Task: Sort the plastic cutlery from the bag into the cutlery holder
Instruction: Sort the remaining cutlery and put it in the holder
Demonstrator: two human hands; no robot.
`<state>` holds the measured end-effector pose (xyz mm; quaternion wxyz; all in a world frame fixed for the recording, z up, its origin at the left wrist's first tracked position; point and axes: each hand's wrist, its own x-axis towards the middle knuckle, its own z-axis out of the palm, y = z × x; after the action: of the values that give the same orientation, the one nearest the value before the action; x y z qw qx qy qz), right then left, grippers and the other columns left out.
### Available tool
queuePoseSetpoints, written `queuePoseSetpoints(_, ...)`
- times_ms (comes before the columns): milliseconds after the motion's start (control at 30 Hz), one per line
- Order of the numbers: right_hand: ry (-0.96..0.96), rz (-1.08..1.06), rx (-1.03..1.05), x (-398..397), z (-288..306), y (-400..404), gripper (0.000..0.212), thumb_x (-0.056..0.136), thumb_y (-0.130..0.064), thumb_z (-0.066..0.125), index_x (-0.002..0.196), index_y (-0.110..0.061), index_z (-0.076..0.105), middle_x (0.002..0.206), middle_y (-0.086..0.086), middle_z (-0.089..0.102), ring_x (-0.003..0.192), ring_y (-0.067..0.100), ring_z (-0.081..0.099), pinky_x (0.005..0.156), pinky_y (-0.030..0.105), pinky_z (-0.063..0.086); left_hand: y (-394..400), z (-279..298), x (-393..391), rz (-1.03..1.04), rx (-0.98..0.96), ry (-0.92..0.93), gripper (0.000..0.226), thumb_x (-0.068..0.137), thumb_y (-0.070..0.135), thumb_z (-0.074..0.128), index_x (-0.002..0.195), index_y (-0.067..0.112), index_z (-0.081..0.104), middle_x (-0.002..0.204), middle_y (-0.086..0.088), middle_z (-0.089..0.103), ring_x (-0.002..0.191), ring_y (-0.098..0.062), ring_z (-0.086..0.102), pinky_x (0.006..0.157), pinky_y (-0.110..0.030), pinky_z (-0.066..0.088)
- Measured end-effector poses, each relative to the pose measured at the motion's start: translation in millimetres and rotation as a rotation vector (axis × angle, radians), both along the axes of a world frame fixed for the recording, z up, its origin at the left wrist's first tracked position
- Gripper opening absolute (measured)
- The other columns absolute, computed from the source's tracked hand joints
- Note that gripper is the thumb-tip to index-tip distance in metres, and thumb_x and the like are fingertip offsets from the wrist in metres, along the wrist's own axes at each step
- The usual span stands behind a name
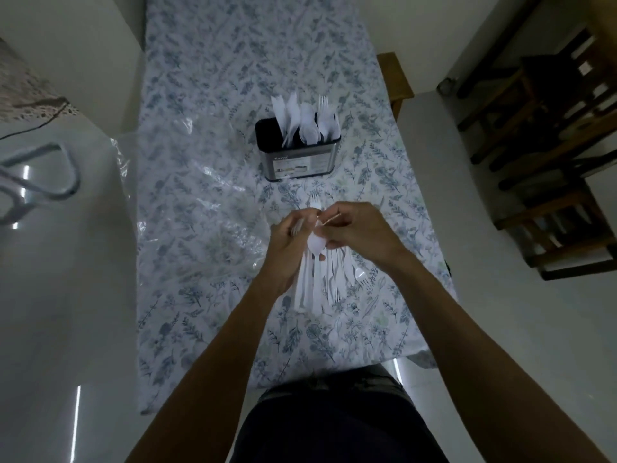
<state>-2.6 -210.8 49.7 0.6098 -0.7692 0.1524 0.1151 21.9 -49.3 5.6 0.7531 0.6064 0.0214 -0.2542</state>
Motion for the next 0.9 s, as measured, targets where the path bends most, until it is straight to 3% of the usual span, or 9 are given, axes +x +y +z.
queuePoseSetpoints(133,0.019,-0.083,0.060,5,6,-6,0.015,0.082,-0.008,0.083,0.095,-0.006,0.075,0.086,0.014,0.078,0.082,0.032,0.077,0.077,0.042,0.065,-3,5,0,0.034,-0.046,0.043,0.038,0.091,0.041,0.067,0.121,0.017,0.068,0.116,-0.014,0.068,0.087,-0.026,0.071,0.059,-0.033,0.059)
queuePoseSetpoints(233,-0.036,-0.102,-0.054,7,9,-5,0.016,0.080,-0.013,0.085,0.090,-0.011,0.073,0.076,0.009,0.077,0.069,0.025,0.077,0.069,0.039,0.065,-12,14,1,-0.009,-0.019,0.048,0.047,0.091,0.047,0.062,0.127,0.017,0.065,0.118,-0.016,0.070,0.091,-0.026,0.072,0.061,-0.031,0.058)
queuePoseSetpoints(367,-0.154,-0.078,-0.208,0,5,1,0.015,0.083,-0.010,0.079,0.092,-0.014,0.068,0.072,0.004,0.071,0.060,0.009,0.070,0.058,0.022,0.056,-24,25,-2,-0.067,-0.027,0.077,0.047,0.091,0.041,0.067,0.131,0.018,0.062,0.099,-0.013,0.073,0.077,-0.021,0.070,0.061,-0.030,0.059)
queuePoseSetpoints(433,-0.069,-0.070,-0.196,-2,5,-6,0.018,0.084,-0.018,0.078,0.097,-0.023,0.067,0.082,0.000,0.071,0.070,0.006,0.066,0.062,0.020,0.051,-23,29,-2,-0.118,-0.045,0.108,0.055,0.089,0.034,0.072,0.139,0.021,0.054,0.082,-0.010,0.065,0.064,-0.017,0.061,0.056,-0.029,0.055)
queuePoseSetpoints(533,0.126,0.083,0.092,-4,15,-31,0.026,0.088,-0.026,0.077,0.112,-0.034,0.070,0.105,0.001,0.069,0.084,0.010,0.065,0.067,0.026,0.052,-16,39,1,-0.212,-0.040,0.157,0.080,0.082,0.026,0.077,0.150,0.034,0.034,0.090,-0.008,0.062,0.062,-0.013,0.056,0.051,-0.028,0.051)
queuePoseSetpoints(633,0.058,0.249,0.113,-7,20,-47,0.030,0.089,-0.024,0.078,0.116,-0.035,0.072,0.113,0.005,0.067,0.076,0.011,0.058,0.064,0.019,0.047,-14,51,1,-0.305,0.046,0.130,0.090,0.087,0.015,0.076,0.151,0.037,0.018,0.078,0.000,0.069,0.060,-0.012,0.058,0.056,-0.030,0.053)
queuePoseSetpoints(700,0.001,0.282,0.097,-5,18,-48,0.035,0.087,-0.020,0.079,0.118,-0.036,0.072,0.117,0.007,0.065,0.074,0.010,0.055,0.067,0.020,0.046,-17,57,2,-0.342,0.183,0.107,0.097,0.083,0.014,0.084,0.150,0.037,0.017,0.102,-0.003,0.068,0.074,-0.013,0.067,0.069,-0.037,0.060)
queuePoseSetpoints(800,0.014,0.366,0.151,-6,16,-46,0.039,0.088,-0.015,0.079,0.123,-0.027,0.069,0.123,0.001,0.068,0.075,0.006,0.062,0.073,0.026,0.051,-17,59,-1,-0.420,0.330,0.064,0.125,0.067,0.015,0.097,0.152,0.047,0.012,0.145,-0.003,0.043,0.126,-0.017,0.058,0.091,-0.040,0.061)
queuePoseSetpoints(900,0.054,0.480,0.240,-8,15,-46,0.033,0.089,-0.007,0.076,0.120,-0.012,0.065,0.098,0.008,0.074,0.075,0.016,0.066,0.070,0.036,0.052,-13,56,-9,-0.424,0.329,0.041,0.140,0.061,0.011,0.099,0.154,0.053,0.004,0.149,-0.003,0.044,0.134,-0.016,0.051,0.097,-0.041,0.059)
